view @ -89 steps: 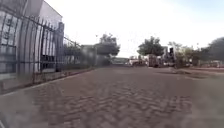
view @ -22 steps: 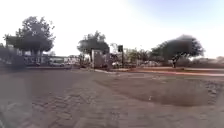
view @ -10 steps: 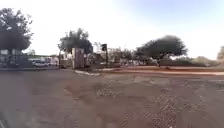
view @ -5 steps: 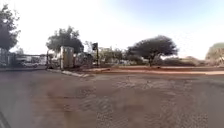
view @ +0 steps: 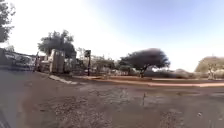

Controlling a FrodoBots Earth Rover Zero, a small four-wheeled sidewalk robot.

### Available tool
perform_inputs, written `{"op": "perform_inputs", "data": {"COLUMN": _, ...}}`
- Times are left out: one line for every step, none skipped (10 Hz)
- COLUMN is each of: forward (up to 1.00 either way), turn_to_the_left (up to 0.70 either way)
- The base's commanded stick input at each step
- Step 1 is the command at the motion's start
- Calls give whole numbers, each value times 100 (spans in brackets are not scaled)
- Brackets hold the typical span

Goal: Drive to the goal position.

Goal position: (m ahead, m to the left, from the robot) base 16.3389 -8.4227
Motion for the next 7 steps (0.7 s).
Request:
{"op": "perform_inputs", "data": {"forward": 100, "turn_to_the_left": -27}}
{"op": "perform_inputs", "data": {"forward": 100, "turn_to_the_left": -18}}
{"op": "perform_inputs", "data": {"forward": 100, "turn_to_the_left": -6}}
{"op": "perform_inputs", "data": {"forward": 100, "turn_to_the_left": -6}}
{"op": "perform_inputs", "data": {"forward": 100, "turn_to_the_left": -19}}
{"op": "perform_inputs", "data": {"forward": 100, "turn_to_the_left": -27}}
{"op": "perform_inputs", "data": {"forward": 100, "turn_to_the_left": -27}}
